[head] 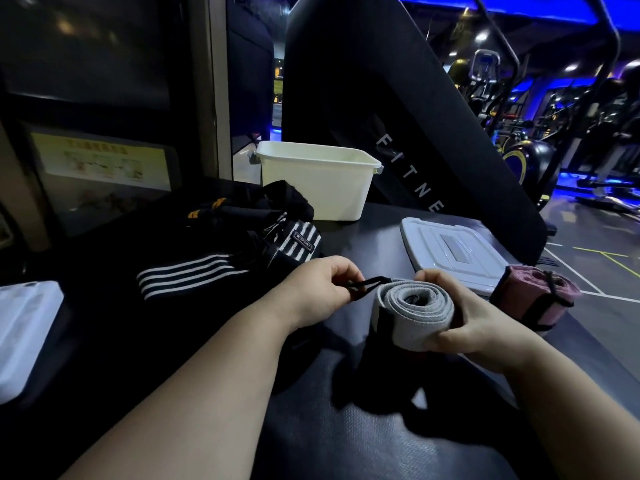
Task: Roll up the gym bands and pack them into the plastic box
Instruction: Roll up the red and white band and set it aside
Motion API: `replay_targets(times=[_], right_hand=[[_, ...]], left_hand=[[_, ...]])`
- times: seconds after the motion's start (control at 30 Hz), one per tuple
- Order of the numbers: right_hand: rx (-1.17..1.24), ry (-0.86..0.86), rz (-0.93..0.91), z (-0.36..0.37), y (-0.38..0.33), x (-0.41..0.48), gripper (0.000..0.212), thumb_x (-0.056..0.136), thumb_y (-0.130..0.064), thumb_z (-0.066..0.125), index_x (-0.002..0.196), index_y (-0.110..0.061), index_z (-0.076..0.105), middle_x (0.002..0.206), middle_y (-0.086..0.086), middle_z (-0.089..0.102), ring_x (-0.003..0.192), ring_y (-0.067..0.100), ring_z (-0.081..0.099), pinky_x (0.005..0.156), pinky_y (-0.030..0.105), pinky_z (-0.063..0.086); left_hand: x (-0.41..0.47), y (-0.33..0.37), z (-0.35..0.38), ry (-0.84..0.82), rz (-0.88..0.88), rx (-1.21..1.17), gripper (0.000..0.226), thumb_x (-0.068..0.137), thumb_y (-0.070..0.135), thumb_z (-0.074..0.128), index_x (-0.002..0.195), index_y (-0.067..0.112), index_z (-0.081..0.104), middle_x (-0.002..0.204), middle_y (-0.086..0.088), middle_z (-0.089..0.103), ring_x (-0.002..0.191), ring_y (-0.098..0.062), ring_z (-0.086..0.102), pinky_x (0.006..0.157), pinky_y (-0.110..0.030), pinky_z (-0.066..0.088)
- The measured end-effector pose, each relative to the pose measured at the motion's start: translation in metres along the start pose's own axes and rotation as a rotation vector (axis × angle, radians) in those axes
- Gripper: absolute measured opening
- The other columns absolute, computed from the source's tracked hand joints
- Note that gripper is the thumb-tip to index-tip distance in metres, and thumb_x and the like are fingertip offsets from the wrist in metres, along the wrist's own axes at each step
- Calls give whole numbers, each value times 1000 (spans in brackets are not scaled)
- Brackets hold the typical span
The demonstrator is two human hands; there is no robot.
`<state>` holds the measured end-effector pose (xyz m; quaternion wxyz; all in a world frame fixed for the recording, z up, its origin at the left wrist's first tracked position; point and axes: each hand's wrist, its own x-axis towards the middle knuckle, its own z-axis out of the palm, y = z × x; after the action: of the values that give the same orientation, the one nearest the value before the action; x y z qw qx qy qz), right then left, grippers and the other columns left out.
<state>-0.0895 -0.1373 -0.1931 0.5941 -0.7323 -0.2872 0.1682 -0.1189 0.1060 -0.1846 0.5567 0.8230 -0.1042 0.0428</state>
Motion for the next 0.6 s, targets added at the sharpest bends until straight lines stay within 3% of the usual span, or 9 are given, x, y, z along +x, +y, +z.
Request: replay_targets(times=[0.2,0.33,0.5,0.6], right_hand=[[-53,8,-52,-1,0,5,86,49,-15,84,129,-12,50,120,9,66,110,17,62,89,24,49],[-96,48,-87,-1,-1,6,76,52,-15,86,123,-13,56,115,9,69,106,17,65,87,24,50],[-110,88,-83,1,-1,3,77,50,-15,87,120,-9,56,110,6,70,102,14,65,84,23,50],[-99,113,-76,3,-3,0,78,47,-20,86,118,-10,57,108,4,71,100,13,65,83,23,51]], left_hand=[[5,2,3,105,129,201,37,81,-8,52,67,26,49,66,11,46,58,0,42,56,-11,33],[9,-3,5,105,162,223,35,77,-10,49,72,24,48,66,10,46,58,-3,40,58,-16,33],[5,-6,4,157,159,225,29,80,-1,61,73,25,50,69,10,47,63,-5,42,61,-17,36],[3,-6,3,128,102,112,29,80,1,61,70,26,51,64,12,46,62,-8,41,59,-21,35]])
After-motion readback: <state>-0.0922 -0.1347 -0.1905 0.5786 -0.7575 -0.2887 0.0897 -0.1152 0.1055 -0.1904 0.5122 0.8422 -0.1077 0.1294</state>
